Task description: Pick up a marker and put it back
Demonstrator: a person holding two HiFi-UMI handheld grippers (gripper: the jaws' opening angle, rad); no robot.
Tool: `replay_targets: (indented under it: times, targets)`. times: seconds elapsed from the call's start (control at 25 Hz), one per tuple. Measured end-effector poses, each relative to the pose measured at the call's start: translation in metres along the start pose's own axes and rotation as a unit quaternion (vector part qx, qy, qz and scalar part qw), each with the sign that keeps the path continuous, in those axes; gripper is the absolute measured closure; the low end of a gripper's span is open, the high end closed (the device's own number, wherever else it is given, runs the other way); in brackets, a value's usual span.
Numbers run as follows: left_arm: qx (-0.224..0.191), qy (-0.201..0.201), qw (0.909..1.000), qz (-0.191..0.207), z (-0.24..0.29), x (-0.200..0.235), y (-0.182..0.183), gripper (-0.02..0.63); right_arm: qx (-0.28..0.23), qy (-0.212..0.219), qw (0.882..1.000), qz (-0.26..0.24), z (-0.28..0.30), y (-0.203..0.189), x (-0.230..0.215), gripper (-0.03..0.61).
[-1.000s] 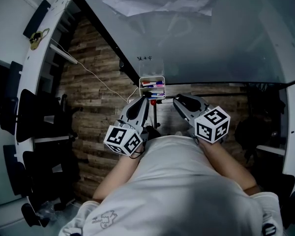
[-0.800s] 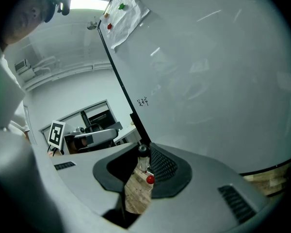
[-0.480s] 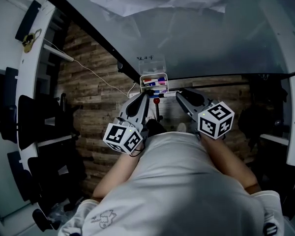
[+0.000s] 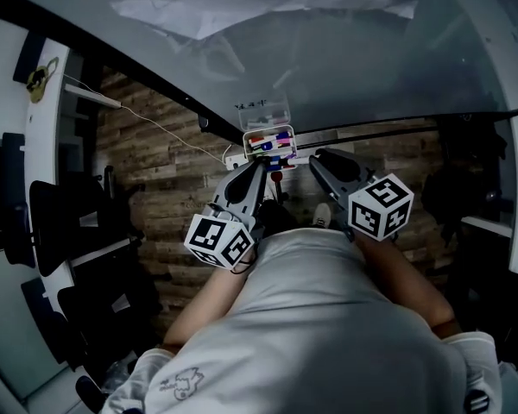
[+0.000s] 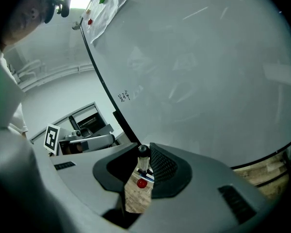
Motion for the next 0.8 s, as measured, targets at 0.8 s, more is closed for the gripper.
replay_targets:
  times: [0.8]
  targets:
    - [0.065,-0.035,0.997,-0.023,0.024,0.033,-0.025,0.609,0.026,-0.034,0.999,0.032,0.035,-0.017,-0.01,0.499]
Point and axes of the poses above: the fingertips, and each gripper's own axes: z forward along the fingers, x to its left, y out of its top, the point moved 1 cm from there along -z, backward along the fingers, and after that the axes turned 15 degrees about -y, right-handed, at the moved point
